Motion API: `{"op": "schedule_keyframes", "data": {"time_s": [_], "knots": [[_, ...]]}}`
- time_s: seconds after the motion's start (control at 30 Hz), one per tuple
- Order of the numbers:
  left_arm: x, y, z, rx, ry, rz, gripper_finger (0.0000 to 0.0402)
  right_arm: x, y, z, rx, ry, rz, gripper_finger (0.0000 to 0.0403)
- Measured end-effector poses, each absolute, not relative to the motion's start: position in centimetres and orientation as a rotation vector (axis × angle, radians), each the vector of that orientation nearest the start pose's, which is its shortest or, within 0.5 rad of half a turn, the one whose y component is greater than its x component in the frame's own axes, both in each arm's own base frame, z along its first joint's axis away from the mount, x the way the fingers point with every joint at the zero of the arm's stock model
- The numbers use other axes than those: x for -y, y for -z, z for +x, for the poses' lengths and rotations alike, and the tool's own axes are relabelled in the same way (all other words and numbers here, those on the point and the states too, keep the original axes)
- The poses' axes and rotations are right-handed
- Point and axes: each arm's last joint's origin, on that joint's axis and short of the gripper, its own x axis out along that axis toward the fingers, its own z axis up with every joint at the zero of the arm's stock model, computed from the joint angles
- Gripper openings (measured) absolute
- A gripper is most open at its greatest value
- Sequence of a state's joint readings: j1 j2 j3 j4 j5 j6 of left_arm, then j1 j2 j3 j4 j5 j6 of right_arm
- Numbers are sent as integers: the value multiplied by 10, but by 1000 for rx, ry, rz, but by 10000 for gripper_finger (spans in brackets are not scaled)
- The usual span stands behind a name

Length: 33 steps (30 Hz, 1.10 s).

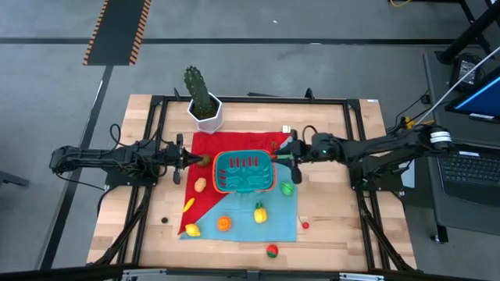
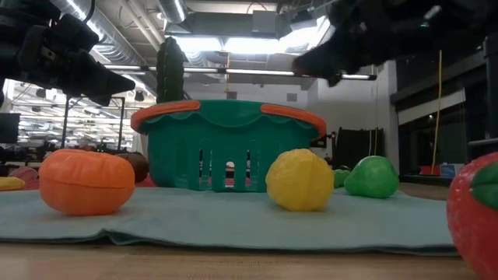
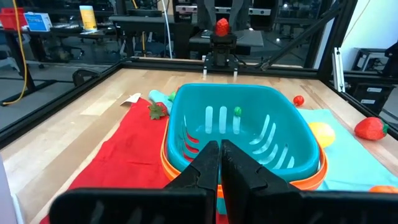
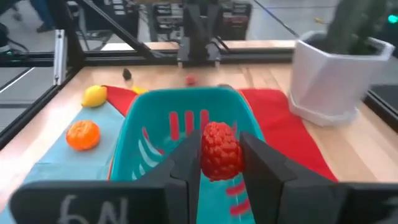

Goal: Build produce basket
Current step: Put the red raspberry into the blue basket

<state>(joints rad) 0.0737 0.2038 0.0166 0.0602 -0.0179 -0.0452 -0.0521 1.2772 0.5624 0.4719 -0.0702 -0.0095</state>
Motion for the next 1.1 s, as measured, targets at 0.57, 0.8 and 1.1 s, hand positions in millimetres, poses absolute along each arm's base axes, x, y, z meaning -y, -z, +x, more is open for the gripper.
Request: {"op": "schedule_keyframes", "data": {"time_s": [0.57, 0.8, 1.1], "knots": [[-9, -158, 109, -125, -94, -47, 8, 19, -235, 319, -350, -147, -63, 95], [-9, -158, 109, -125, -94, -52, 8, 19, -243, 321, -442, -166, -112, 95], [-9, -158, 109, -125, -94, -53, 8, 19, -250, 320, -553, -198, -169, 95]]}}
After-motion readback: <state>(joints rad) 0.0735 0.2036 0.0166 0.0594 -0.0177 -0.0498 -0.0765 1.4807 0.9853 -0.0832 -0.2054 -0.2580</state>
